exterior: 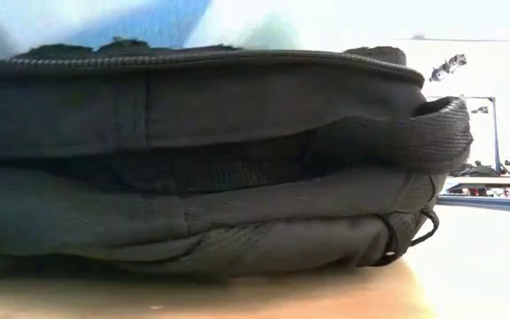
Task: Unpack backpack
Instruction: Remove the green zip bag from the black backpack
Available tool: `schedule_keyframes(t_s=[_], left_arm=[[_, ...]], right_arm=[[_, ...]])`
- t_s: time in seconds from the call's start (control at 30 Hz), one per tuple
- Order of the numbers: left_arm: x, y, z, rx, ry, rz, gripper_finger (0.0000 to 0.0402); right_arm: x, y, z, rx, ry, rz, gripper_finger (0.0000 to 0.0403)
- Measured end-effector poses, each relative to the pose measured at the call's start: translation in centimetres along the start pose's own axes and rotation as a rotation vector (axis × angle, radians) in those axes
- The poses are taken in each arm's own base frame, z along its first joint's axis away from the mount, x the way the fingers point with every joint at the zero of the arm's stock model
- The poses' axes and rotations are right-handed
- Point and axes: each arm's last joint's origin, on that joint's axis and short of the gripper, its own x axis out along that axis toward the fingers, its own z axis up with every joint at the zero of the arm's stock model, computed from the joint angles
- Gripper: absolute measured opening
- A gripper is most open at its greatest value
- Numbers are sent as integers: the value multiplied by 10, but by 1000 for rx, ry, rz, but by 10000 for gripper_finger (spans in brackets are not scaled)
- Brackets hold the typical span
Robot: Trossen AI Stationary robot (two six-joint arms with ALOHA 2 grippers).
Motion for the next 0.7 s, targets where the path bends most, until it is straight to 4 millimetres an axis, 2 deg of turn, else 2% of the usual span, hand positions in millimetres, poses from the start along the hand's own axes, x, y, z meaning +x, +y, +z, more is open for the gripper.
schedule_keyframes(t_s=[0.17, 0.37, 0.5, 0.6, 0.67, 0.7], left_arm=[[8, -1, -1, 28, 9, 36, 0], [21, 12, -19, 30, 39, 111, 0], [19, 24, -30, 31, 89, 194, 0], [11, 35, -37, 71, 114, 264, 0], [4, 42, -42, 87, 107, 312, 0], [1, 46, -45, 85, 97, 332, 0]], right_arm=[[-39, -25, 26, 5, -9, -122, 0], [-74, -47, 30, -31, 59, -281, 0], [-78, -63, 11, 11, 85, -267, 0], [-75, -81, -12, 77, 146, -242, 0], [-66, -89, -18, 180, 174, -244, 0], [-63, -93, -19, 159, 185, -238, 0]])
